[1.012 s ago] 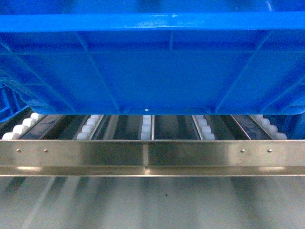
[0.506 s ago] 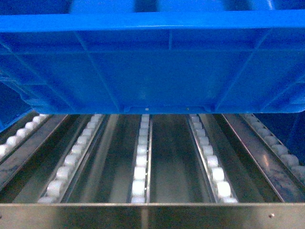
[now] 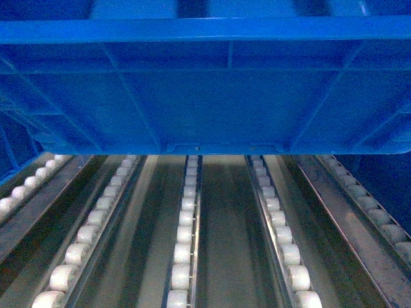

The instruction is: Place box next to blue box on left shelf

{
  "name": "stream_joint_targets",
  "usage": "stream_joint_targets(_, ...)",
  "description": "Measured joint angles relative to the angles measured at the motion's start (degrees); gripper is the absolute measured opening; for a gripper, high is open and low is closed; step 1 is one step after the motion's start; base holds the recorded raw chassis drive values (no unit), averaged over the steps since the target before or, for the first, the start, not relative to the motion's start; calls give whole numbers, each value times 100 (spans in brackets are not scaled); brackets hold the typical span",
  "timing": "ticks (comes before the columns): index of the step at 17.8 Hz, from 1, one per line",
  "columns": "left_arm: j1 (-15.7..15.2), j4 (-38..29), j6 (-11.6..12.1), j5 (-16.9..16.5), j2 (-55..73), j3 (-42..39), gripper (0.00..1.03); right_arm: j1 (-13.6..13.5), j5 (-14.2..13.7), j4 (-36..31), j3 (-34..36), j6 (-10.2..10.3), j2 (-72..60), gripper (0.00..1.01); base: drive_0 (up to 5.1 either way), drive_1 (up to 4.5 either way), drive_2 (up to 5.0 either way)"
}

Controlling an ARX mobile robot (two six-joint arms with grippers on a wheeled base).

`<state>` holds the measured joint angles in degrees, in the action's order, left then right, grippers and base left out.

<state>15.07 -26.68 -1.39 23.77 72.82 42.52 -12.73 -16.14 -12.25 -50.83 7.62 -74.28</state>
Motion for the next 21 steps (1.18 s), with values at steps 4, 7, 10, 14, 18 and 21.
stream_joint_targets(4,0,-20,0,7,0,0,14,0,-9,-13,0,0,0,21,1,109,-107)
stream_joint_targets(7,0,-20,0,11,0,0,14,0,-9,-13,0,0,0,21,0,0,0)
stream_joint_targets(10,0,-20,0,7,0,0,14,0,-9,-15,0,0,0,21,0,0,0)
stream_joint_targets(14,0,-20,0,9,0,0,14,0,-9,-13,0,0,0,21,0,0,0)
stream_joint_targets(18,0,-20,0,9,0,0,14,0,-11,-13,0,0,0,21,0,0,0)
stream_joint_targets(21,0,-20,0,9,0,0,14,0,-9,-13,0,0,0,21,0,0,0)
